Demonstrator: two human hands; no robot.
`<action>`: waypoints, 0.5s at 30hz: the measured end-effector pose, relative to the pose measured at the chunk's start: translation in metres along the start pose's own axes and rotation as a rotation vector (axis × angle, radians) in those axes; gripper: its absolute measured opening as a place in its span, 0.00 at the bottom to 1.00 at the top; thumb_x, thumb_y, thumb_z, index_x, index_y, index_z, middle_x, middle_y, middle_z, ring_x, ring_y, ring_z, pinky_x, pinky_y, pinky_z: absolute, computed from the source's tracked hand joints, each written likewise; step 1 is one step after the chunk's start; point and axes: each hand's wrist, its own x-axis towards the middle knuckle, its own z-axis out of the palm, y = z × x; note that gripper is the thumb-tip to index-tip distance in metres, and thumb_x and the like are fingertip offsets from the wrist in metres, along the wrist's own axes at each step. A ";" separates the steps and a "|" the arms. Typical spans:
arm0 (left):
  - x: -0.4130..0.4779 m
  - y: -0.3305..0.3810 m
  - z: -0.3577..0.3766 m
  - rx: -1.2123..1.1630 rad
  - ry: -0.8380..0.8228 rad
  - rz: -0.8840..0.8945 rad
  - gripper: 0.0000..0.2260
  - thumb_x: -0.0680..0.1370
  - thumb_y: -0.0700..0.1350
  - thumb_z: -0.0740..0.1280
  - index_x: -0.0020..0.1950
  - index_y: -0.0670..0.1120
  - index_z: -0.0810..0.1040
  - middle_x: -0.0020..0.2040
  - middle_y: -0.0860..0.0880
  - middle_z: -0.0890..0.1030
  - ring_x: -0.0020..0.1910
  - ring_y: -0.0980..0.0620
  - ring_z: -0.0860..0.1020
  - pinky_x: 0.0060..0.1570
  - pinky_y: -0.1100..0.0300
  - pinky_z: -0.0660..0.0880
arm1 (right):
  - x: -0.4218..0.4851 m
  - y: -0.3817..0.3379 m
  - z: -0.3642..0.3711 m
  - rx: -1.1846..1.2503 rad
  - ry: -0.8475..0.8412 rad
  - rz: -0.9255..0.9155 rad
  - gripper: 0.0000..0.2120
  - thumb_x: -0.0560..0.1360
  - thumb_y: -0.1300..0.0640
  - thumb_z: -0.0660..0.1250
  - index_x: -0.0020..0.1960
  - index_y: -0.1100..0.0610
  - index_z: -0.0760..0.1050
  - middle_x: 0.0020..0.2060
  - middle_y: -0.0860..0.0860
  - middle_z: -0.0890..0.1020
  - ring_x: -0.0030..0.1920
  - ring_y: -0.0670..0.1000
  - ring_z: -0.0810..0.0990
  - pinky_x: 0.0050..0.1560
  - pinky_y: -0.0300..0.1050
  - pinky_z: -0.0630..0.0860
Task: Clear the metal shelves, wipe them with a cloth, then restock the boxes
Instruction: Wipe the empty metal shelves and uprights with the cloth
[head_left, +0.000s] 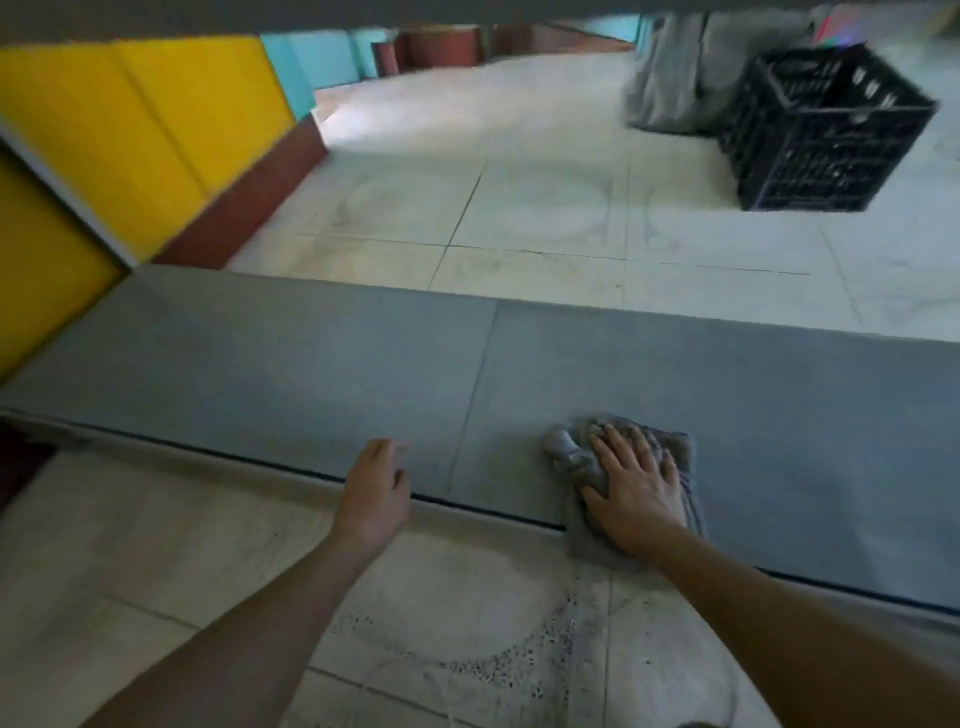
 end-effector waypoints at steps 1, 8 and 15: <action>0.003 -0.035 -0.013 0.019 0.007 0.006 0.14 0.81 0.36 0.63 0.66 0.42 0.74 0.64 0.44 0.75 0.63 0.45 0.75 0.62 0.50 0.73 | 0.010 -0.045 0.012 -0.023 -0.008 -0.066 0.35 0.80 0.35 0.54 0.83 0.44 0.47 0.82 0.44 0.44 0.81 0.51 0.38 0.80 0.59 0.39; 0.081 -0.173 -0.072 0.219 -0.061 0.244 0.19 0.84 0.45 0.59 0.76 0.46 0.67 0.76 0.48 0.68 0.74 0.47 0.66 0.71 0.50 0.64 | 0.054 -0.274 0.072 0.013 -0.025 -0.170 0.35 0.80 0.37 0.55 0.83 0.44 0.47 0.82 0.43 0.43 0.81 0.50 0.35 0.79 0.59 0.36; 0.157 -0.223 -0.092 0.239 -0.120 0.344 0.25 0.85 0.53 0.53 0.82 0.49 0.55 0.83 0.50 0.53 0.80 0.48 0.53 0.77 0.48 0.52 | 0.059 -0.311 0.076 -0.034 -0.113 -0.018 0.37 0.81 0.37 0.55 0.82 0.42 0.38 0.81 0.41 0.36 0.79 0.48 0.28 0.80 0.59 0.36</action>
